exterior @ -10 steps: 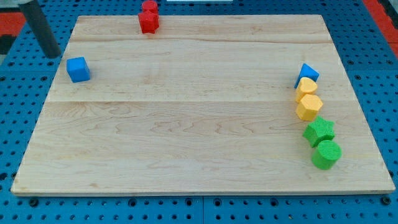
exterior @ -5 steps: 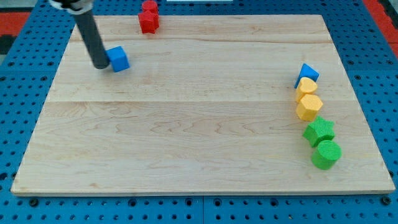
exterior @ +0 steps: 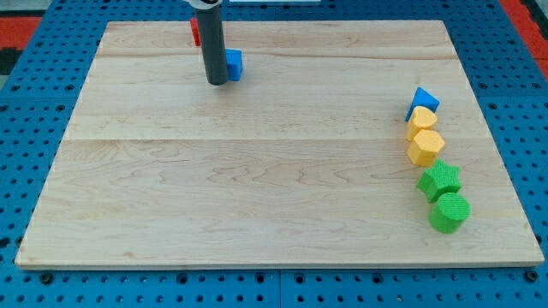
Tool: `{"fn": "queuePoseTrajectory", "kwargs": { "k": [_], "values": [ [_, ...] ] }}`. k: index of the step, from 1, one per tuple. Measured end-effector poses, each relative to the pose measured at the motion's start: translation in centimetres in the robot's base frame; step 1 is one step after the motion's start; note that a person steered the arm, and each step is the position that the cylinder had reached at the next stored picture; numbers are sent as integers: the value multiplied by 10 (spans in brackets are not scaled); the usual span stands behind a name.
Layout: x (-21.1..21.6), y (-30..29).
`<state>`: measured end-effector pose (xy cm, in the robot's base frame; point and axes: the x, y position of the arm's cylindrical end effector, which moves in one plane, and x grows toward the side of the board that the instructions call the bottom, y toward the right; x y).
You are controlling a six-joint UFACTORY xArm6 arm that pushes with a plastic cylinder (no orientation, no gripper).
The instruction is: Push the blue cube to top of the blue triangle
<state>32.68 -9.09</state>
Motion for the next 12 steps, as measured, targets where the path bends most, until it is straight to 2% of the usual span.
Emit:
{"fn": "queuePoseTrajectory", "kwargs": {
  "k": [2, 3, 5, 8, 10, 12],
  "values": [
    [-31, -33],
    [-31, -15],
    [-34, 63],
    [-74, 135],
    [-36, 195],
    [-9, 213]
  ]
}}
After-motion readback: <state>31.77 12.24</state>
